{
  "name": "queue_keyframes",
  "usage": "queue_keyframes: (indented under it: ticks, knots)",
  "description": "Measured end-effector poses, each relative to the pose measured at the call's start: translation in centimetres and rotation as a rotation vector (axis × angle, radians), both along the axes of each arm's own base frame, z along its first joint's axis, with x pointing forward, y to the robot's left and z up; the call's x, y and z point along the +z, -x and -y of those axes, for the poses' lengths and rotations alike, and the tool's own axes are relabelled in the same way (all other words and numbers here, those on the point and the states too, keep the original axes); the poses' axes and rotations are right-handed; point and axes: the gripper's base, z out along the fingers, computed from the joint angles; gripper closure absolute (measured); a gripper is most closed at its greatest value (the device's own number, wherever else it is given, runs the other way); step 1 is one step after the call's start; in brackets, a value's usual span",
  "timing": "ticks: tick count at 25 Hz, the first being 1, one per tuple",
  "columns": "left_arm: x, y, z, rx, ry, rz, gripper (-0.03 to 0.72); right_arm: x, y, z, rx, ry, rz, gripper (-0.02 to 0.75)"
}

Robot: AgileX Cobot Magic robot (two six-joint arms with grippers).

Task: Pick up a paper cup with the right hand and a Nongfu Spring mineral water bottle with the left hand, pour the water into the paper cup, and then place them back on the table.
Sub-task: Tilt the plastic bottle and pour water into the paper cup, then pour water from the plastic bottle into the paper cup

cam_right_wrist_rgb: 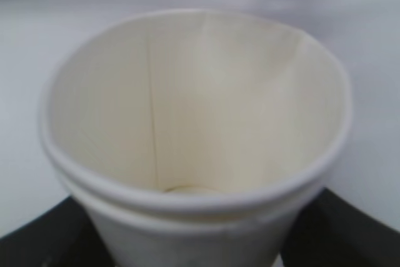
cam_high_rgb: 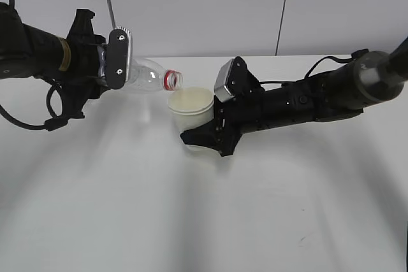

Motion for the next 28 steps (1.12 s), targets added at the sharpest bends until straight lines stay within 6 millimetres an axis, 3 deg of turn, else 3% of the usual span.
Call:
queue_keyframes:
  ticks: [13,28]
  knots:
    - [-0.1,0.5,1.2,-0.042,-0.058,0.003,0.302,-0.3,0.1,0.1,0.017,0.042,-0.003,0.246]
    - [-0.2,0.5,0.8,-0.026,-0.103,-0.002,0.312,-0.6,0.4,0.2,0.051,0.078,-0.013,0.246]
